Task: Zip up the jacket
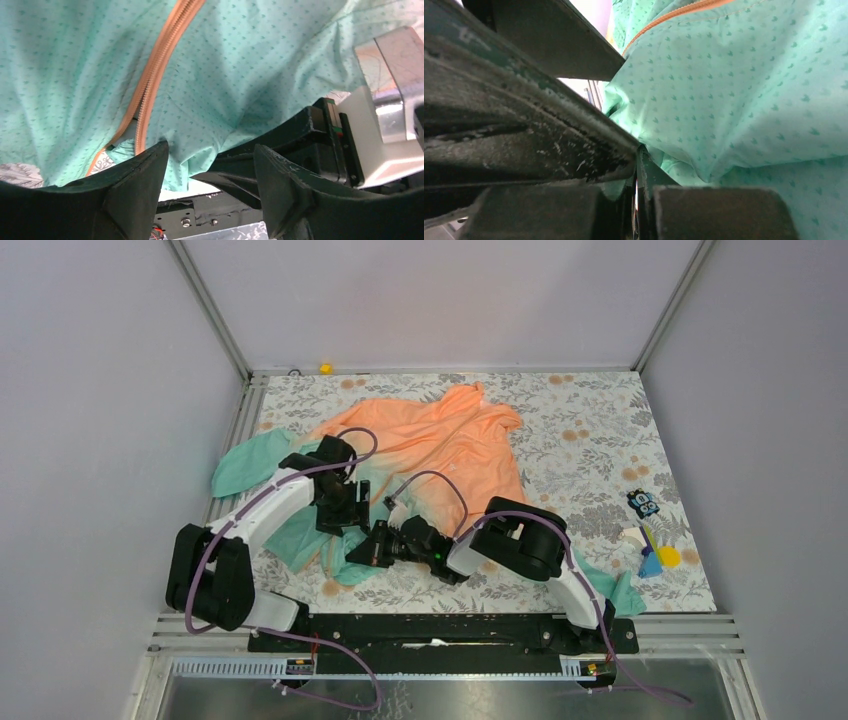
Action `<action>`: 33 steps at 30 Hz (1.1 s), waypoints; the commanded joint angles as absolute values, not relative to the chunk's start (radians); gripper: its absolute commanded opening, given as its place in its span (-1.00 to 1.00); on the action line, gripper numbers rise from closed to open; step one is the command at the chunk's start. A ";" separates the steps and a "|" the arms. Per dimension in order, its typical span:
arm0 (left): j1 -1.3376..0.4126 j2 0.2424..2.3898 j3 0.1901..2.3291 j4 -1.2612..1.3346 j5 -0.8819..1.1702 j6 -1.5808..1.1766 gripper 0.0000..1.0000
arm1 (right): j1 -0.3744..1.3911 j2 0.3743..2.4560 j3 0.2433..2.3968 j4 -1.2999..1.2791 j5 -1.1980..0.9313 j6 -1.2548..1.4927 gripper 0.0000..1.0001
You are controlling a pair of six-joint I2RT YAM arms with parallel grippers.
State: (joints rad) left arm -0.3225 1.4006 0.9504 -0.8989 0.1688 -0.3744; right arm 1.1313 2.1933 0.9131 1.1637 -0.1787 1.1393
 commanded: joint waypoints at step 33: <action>-0.262 1.299 0.918 -0.765 0.164 -0.483 -0.34 | 1.127 2.157 0.931 1.087 -0.179 1.037 -0.55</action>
